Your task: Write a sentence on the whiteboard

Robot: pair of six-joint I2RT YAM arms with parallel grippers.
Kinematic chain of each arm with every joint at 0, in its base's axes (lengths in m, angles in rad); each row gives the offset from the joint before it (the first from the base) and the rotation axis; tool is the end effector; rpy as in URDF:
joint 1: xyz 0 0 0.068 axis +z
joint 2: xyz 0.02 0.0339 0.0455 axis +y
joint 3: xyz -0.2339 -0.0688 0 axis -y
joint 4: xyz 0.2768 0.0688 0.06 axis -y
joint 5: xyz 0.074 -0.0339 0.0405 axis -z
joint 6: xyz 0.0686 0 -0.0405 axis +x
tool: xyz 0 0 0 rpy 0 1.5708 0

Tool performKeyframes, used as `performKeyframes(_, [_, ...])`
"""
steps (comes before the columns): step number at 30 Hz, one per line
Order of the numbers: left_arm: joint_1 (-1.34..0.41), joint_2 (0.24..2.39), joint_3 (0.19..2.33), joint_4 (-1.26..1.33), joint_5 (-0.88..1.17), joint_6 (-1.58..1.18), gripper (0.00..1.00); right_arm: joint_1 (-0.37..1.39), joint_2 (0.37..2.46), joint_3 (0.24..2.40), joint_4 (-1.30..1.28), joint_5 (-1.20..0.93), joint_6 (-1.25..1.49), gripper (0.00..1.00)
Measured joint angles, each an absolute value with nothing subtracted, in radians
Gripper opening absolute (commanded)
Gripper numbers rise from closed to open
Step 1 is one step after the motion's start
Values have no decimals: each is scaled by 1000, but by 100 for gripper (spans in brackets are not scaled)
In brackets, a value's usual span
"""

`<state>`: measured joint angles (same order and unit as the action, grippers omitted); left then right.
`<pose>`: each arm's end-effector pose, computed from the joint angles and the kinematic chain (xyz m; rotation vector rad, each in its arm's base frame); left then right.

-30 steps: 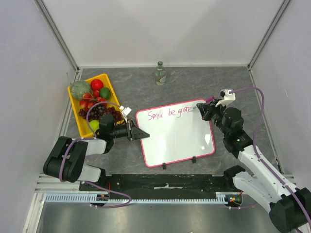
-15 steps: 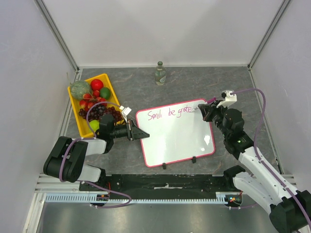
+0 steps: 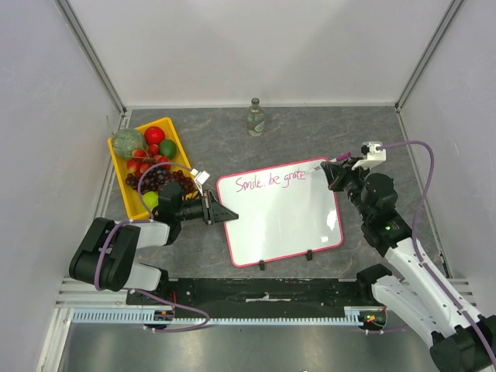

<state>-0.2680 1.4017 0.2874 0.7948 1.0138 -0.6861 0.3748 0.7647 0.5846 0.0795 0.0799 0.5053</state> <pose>0.2364 -0.1253 0.0874 0.3524 2.0229 -1.5723 0.2588 0.0959 0.2706 0.1727 1.6974 0.5950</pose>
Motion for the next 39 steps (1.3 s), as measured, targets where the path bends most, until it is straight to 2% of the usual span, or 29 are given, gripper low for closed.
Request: performKeyframes(39, [-268, 1402, 287, 795, 1013, -686, 2, 374, 781, 645, 52, 104, 473, 0])
